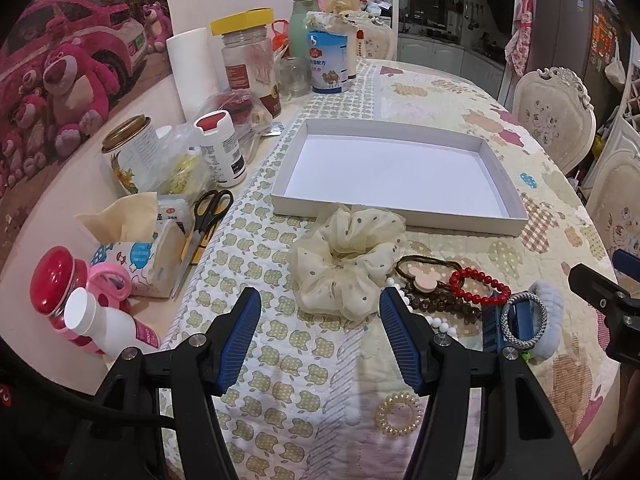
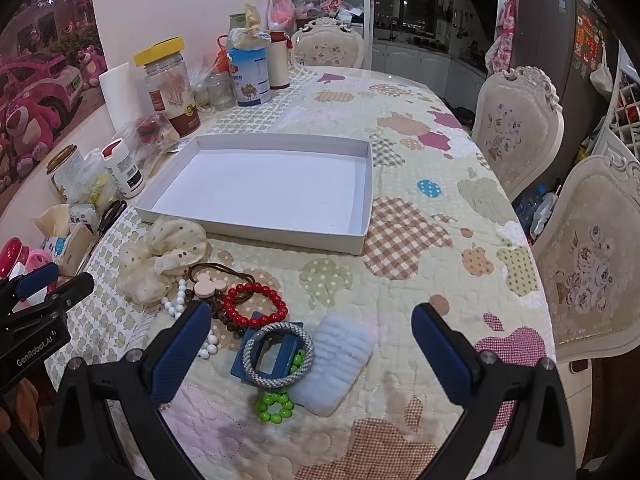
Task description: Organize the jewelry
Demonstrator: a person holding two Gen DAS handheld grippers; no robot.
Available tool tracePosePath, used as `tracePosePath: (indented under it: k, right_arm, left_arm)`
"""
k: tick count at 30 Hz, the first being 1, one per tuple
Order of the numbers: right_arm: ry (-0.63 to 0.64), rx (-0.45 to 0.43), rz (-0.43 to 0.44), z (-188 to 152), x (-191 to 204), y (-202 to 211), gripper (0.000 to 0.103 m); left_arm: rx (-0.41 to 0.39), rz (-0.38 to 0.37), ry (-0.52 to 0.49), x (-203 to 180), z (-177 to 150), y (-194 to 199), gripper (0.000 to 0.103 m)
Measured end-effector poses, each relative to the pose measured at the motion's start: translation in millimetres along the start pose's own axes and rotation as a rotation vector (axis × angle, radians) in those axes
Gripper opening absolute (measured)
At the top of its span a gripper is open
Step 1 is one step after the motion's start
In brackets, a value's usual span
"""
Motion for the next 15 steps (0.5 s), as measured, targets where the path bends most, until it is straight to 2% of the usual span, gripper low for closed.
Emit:
tracePosePath:
  k: [15]
  right_arm:
    - [-0.003, 0.014, 0.012, 1, -2, -5, 0.102]
  left_arm:
    - [0.022, -0.029, 0.020, 11, -1, -2, 0.053]
Point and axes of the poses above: each gripper's, at about its wrist camera, not at the fingertips, and y roughly against the way its jaws point, x to its left, z to its top, the point moved 3 cm from there along -y, roughly the way its jaws point, and after that the axes turned 15 degrees about x, right-handed, at the moved point
